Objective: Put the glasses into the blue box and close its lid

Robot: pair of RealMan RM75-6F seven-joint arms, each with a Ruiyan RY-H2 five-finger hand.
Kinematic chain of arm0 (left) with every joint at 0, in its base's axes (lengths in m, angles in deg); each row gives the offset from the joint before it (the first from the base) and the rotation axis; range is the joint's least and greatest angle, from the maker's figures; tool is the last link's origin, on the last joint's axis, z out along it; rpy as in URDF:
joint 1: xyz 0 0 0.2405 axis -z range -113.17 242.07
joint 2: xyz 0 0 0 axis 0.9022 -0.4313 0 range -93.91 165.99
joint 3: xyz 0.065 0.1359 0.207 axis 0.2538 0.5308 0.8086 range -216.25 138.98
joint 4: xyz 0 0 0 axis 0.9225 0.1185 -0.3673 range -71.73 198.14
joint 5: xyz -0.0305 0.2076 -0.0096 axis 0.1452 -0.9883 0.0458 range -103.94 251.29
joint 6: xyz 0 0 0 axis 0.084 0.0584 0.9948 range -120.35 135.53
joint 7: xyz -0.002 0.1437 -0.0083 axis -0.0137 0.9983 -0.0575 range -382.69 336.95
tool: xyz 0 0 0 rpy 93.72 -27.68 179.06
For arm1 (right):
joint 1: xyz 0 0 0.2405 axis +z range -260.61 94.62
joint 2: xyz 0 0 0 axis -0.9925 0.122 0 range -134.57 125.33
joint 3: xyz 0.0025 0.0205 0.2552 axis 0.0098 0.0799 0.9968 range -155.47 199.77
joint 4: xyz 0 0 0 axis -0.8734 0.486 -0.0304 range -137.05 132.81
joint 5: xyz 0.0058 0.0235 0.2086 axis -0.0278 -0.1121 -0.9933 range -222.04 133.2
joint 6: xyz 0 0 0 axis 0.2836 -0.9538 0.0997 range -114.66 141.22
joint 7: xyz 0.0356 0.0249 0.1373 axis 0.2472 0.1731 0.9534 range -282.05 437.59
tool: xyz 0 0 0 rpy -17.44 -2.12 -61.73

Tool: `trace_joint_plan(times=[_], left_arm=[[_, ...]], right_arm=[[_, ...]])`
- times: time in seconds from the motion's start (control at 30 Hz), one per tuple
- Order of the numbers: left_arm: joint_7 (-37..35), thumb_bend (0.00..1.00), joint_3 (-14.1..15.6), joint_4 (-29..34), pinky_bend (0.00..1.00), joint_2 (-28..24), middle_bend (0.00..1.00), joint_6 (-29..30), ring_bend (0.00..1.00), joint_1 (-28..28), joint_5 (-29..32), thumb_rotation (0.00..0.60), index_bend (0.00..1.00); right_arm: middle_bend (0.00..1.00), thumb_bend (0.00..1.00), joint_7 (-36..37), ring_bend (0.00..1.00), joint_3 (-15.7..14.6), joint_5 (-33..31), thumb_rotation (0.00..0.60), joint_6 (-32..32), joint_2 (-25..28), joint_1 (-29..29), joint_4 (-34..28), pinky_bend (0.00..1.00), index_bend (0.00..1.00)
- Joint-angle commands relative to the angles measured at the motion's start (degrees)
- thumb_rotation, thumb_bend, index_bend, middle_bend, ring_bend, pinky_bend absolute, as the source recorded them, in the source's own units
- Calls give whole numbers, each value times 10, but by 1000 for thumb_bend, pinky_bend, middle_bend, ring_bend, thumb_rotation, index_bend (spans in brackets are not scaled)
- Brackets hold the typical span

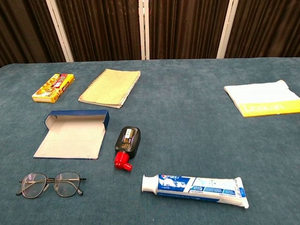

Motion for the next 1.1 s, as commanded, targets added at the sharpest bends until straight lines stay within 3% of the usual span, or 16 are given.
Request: trace_joint_plan(times=[0.03, 0.43, 0.5, 0.63, 0.87, 1.1], left_arm=[[7, 0, 0, 0, 0, 2, 0, -3, 0, 1, 1, 600, 0], [18, 52, 12, -3, 0, 21, 0, -38, 0, 15, -10, 600, 5], [30, 80, 16, -2, 0, 30, 0, -68, 0, 27, -4, 600, 64], [53, 172, 11, 4, 0, 57, 0, -124, 0, 55, 19, 600, 329], [104, 296, -3, 1, 0, 131, 0, -239, 0, 107, 120, 600, 383], [168, 356, -2, -17, 0, 197, 0, -287, 0, 135, 182, 600, 410]], right_arm=[[0, 0, 4, 0, 0, 1, 600, 0, 2, 0, 0, 0, 0], [0, 0, 17, 0, -1, 0, 600, -3, 7, -3, -2, 0, 0], [0, 0, 19, 0, -1, 1, 600, -5, 8, -4, -2, 0, 0], [0, 0, 25, 0, -1, 4, 600, -6, 11, -4, -2, 0, 0], [0, 0, 30, 0, -4, 3, 600, 3, 12, -1, 2, 0, 0], [0, 0, 31, 0, -4, 3, 600, 6, 12, 1, 2, 0, 0]])
